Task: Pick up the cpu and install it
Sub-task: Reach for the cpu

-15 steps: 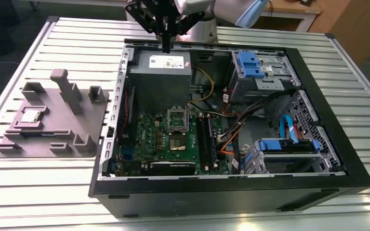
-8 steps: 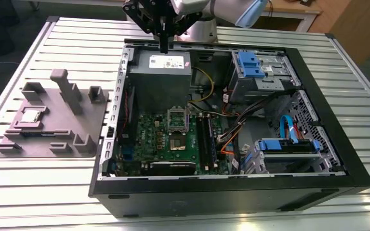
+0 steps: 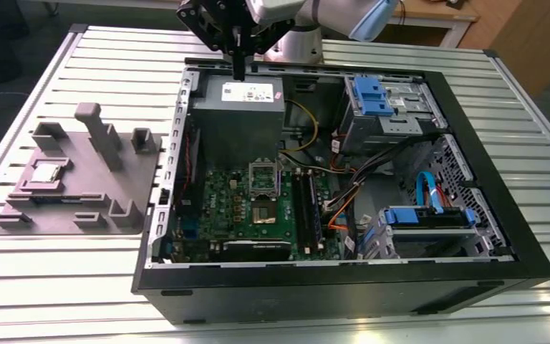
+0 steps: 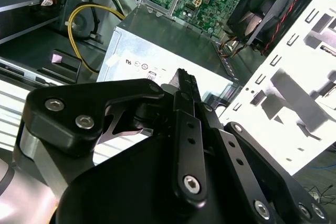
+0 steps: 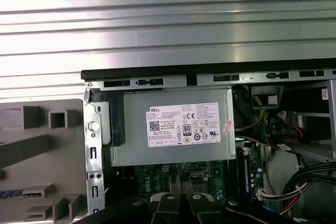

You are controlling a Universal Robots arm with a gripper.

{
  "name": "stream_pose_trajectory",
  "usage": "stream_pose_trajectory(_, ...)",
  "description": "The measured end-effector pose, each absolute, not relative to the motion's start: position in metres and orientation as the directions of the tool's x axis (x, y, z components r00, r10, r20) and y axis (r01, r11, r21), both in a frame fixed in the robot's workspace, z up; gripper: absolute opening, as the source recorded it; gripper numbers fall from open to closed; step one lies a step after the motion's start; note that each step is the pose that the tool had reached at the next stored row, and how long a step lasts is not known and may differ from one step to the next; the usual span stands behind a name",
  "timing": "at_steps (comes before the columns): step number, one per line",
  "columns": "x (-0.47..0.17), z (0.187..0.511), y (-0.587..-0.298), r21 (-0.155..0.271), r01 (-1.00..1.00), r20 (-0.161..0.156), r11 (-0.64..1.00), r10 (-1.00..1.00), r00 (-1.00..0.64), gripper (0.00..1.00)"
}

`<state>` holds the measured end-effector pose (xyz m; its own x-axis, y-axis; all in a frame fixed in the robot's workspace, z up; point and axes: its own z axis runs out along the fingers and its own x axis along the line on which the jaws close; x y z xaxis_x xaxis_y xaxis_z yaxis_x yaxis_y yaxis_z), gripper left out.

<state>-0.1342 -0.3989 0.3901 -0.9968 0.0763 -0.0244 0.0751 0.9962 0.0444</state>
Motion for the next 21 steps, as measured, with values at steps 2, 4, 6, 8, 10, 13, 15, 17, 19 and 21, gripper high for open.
stream_pose_trajectory(2, -0.1347, 0.3901, -0.3989, 0.044, 0.075, -0.024, 0.996, 0.076, -0.997, 0.1)
stream_pose_trajectory(4, -0.135, 0.39, -0.3989, 0.044, 0.075, -0.024, 0.996, 0.076, -0.997, 0.1)
stream_pose_trajectory(6, -0.1354, 0.39, -0.3989, 0.044, 0.075, -0.024, 0.996, 0.076, -0.997, 0.1)
stream_pose_trajectory(8, -0.1377, 0.3895, -0.3989, 0.044, 0.075, -0.024, 0.996, 0.076, -0.997, 0.1)
stream_pose_trajectory(10, -0.1399, 0.3896, -0.3989, 0.044, 0.075, -0.024, 0.996, 0.076, -0.997, 0.1)
stream_pose_trajectory(13, -0.1405, 0.3896, -0.3989, 0.044, 0.075, -0.024, 0.996, 0.076, -0.997, 0.1)
stream_pose_trajectory(15, -0.1414, 0.3895, -0.3989, 0.044, 0.075, -0.024, 0.996, 0.076, -0.997, 0.1)
stream_pose_trajectory(17, -0.1415, 0.3895, -0.3989, 0.044, 0.075, -0.024, 0.996, 0.076, -0.997, 0.1)
stream_pose_trajectory(19, -0.1416, 0.3895, -0.3989, 0.044, 0.075, -0.024, 0.996, 0.076, -0.997, 0.1)
stream_pose_trajectory(21, -0.1422, 0.3895, -0.3989, 0.044, 0.075, -0.024, 0.996, 0.076, -0.997, 0.1)
